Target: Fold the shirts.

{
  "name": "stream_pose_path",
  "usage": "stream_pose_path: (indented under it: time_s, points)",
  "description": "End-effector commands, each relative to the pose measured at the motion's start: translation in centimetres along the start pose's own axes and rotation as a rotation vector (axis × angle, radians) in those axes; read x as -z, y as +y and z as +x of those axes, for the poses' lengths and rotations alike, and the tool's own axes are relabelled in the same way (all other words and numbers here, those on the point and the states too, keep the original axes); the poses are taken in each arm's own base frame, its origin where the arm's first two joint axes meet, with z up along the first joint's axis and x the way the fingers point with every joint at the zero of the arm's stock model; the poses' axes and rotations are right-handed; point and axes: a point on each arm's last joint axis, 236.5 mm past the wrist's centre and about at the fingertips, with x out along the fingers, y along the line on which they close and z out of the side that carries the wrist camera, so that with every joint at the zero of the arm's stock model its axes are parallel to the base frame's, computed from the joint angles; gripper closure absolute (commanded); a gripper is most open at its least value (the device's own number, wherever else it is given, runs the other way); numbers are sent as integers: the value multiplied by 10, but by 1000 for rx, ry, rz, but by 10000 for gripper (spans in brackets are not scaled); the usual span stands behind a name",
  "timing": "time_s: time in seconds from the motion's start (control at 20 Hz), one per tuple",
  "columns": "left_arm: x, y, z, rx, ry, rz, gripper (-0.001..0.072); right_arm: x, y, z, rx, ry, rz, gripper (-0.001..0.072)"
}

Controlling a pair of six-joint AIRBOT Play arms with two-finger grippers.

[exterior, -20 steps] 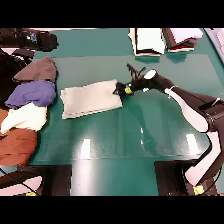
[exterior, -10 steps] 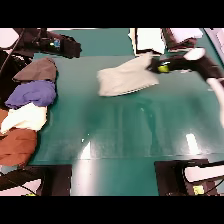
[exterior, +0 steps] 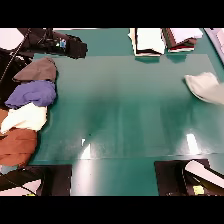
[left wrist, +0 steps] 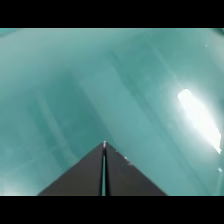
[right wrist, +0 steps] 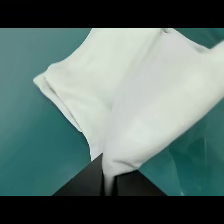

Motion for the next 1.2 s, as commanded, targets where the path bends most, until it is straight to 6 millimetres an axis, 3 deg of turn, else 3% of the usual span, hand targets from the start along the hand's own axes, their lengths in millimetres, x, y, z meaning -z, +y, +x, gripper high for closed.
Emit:
stream_pose_path:
  time_s: [0.0, 0.15, 0.2, 0.3, 0.35, 0.4, 0.5, 0.65, 0.75, 0.95, 1.05, 1.15]
  points:
    - [-2, -1, 0, 1, -7, -5, 683, 29, -61, -10, 94, 29, 125, 698]
    - [0, -1, 0, 1, -2, -1, 683, 52, -76, -8, 145, 121, 95, 696]
    - [0, -1, 0, 1, -2, -1, 682, 55, -82, -10, 171, 136, 74, 633]
    - [0, -1, 0, 1, -2, -1, 682, 50, -101, -23, 262, 153, -3, 223]
    - [0, -1, 0, 1, -2, 0, 682, 42, -111, -33, 318, 154, -49, 177]
    - [0, -1, 0, 1, -2, 0, 682, 29, -117, -45, 361, 143, -87, 177]
    - [-1, -1, 0, 1, -2, -1, 682, 1, -103, -59, 346, 81, -100, 180]
    - [0, -1, 0, 1, -2, -1, 682, -26, -30, -57, 158, 8, -120, 183]
    - [0, -1, 0, 1, -2, -1, 682, -17, 42, -49, -7, 32, -182, 183]
    - [-2, 1, 0, -4, -9, 2, 682, 47, 176, -45, -257, 144, -421, 185]
    - [-2, 0, 0, -3, -8, 1, 681, 93, 231, -51, -363, 209, -555, 184]
    - [-2, 0, 0, -3, -10, 1, 681, 136, 273, -63, -453, 259, -672, 196]
